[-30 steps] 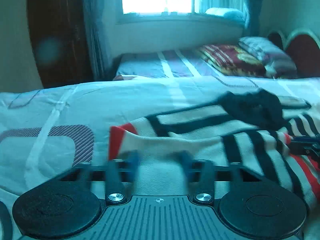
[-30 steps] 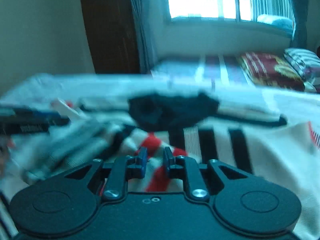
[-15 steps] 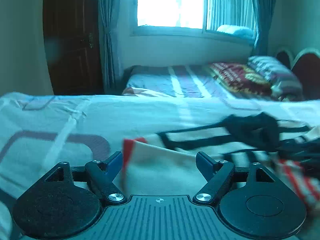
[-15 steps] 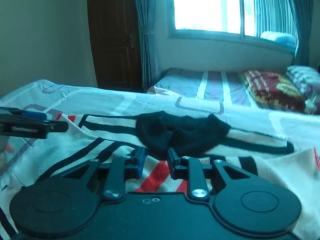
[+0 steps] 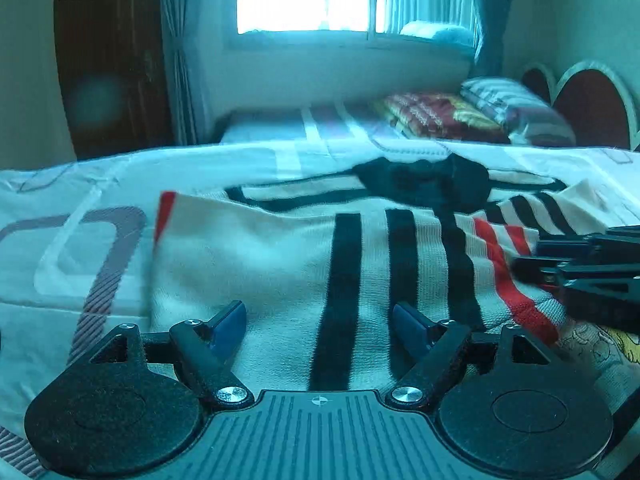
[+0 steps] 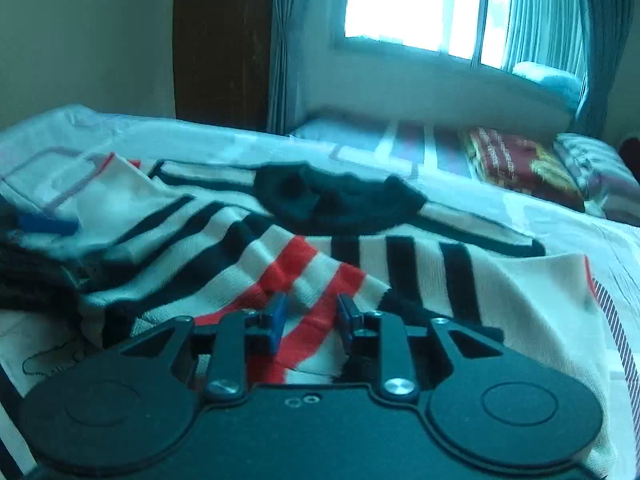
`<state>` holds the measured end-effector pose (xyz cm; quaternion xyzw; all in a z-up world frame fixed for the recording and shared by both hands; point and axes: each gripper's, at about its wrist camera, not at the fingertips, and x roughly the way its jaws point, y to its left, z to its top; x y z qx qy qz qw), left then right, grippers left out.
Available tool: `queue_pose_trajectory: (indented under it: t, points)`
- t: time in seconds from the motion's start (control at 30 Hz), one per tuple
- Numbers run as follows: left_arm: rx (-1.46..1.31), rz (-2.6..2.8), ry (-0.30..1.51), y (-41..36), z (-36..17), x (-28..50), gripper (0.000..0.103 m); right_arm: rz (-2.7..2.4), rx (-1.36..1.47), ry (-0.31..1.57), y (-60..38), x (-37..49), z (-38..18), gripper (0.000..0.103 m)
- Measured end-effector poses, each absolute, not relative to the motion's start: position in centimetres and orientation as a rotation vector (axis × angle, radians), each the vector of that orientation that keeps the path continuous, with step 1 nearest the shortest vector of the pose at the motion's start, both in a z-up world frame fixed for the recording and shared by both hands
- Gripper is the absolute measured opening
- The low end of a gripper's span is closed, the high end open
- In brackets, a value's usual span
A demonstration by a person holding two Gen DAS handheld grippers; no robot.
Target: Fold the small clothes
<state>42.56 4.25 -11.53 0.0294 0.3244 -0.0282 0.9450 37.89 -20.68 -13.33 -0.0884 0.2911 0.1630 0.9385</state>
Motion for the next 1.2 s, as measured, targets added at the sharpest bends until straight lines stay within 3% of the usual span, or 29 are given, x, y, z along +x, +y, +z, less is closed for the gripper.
queue_pose_trajectory:
  t: [0.27,0.37,0.43,0.47,0.53,0.73,0.83,0.9,0.93,0.97,1.2]
  points:
    - [0.103,-0.010,0.661,7.5,-11.3,40.6,0.085,0.208,-0.071,0.615,-28.3,36.9,-13.1,0.030]
    - [0.097,0.010,0.606,8.1,-9.5,39.5,0.085,0.152,0.010,0.540,-31.1,35.2,-11.4,0.030]
    - [0.089,0.022,0.588,8.7,-8.8,38.6,0.085,0.069,0.035,0.526,-33.4,34.1,-11.1,0.028]
    - [0.097,0.020,0.605,8.9,-9.1,38.6,0.085,0.039,0.050,0.533,-34.5,33.9,-11.4,0.022]
    - [0.140,0.026,0.703,8.7,-10.9,39.5,0.085,0.013,0.078,0.636,-35.9,34.6,-13.2,0.019]
    - [0.055,0.045,0.686,9.7,-10.8,38.5,0.085,0.008,0.123,0.634,-36.7,34.0,-12.9,0.021]
    - [0.091,0.036,0.679,10.0,-10.3,35.8,0.085,0.011,0.122,0.632,-37.1,31.8,-12.7,0.028]
    - [0.119,0.023,0.690,10.1,-10.5,33.8,0.090,0.031,0.114,0.639,-37.3,30.1,-12.9,0.028]
    - [0.138,0.020,0.698,9.9,-10.5,32.8,0.099,0.036,0.108,0.646,-37.4,29.3,-13.0,0.028]
    - [0.163,0.023,0.697,9.7,-10.7,31.7,0.102,0.040,0.106,0.655,-37.4,28.3,-13.1,0.028]
    - [0.159,0.036,0.719,8.8,-10.5,25.1,0.102,0.045,0.145,0.697,-36.8,23.5,-13.2,0.037]
